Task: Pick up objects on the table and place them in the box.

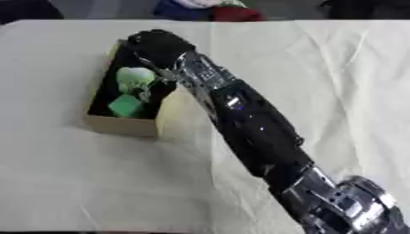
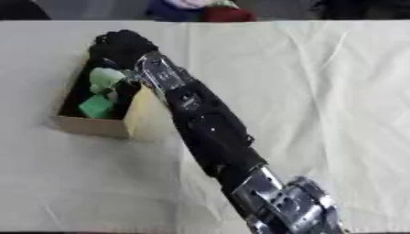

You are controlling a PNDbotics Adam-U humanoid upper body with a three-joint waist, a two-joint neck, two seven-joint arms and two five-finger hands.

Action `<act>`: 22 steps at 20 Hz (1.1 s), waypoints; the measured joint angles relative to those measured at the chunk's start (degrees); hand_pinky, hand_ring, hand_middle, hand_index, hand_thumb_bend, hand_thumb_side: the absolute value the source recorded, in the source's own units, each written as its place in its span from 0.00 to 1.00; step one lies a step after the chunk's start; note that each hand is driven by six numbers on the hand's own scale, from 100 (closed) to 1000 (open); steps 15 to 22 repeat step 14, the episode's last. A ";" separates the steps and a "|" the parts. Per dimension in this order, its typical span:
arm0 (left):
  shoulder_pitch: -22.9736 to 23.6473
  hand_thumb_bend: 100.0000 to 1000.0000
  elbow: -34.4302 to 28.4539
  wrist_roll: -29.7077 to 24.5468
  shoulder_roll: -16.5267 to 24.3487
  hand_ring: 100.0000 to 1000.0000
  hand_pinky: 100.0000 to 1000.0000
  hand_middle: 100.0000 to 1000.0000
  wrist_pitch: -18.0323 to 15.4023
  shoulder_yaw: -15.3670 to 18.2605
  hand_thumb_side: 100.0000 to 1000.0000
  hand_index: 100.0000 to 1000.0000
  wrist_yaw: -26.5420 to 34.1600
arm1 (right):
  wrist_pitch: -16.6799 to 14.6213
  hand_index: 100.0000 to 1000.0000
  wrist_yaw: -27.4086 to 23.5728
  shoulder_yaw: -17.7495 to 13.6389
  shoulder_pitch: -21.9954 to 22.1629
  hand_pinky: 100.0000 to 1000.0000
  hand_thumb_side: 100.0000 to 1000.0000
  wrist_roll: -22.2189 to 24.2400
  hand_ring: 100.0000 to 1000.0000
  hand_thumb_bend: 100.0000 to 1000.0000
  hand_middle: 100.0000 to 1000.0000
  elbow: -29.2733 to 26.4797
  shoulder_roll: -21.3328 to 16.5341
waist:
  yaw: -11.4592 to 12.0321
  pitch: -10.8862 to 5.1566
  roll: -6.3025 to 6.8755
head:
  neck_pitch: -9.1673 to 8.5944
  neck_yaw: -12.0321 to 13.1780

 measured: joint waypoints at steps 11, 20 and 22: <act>-0.11 0.00 0.00 0.31 0.05 0.58 0.72 0.71 -0.20 0.00 0.72 0.83 0.01 | 2.16 0.77 -11.33 -0.85 0.66 0.80 0.39 -1.12 0.82 0.00 0.66 -13.71 -1.57 | -0.20 -0.03 0.01 | 0.00 0.29; -0.13 0.00 0.00 0.84 0.08 0.58 0.72 0.71 -0.34 0.00 0.72 0.83 0.03 | 4.44 0.76 -20.32 -1.23 0.98 0.79 0.51 -1.54 0.80 0.00 0.64 -20.01 -4.33 | -0.54 -0.02 0.02 | 0.00 0.33; -0.13 0.00 0.00 0.84 0.08 0.58 0.72 0.71 -0.34 0.00 0.72 0.83 0.03 | 4.44 0.76 -20.32 -1.23 0.98 0.79 0.51 -1.54 0.80 0.00 0.64 -20.01 -4.33 | -0.54 -0.02 0.02 | 0.00 0.33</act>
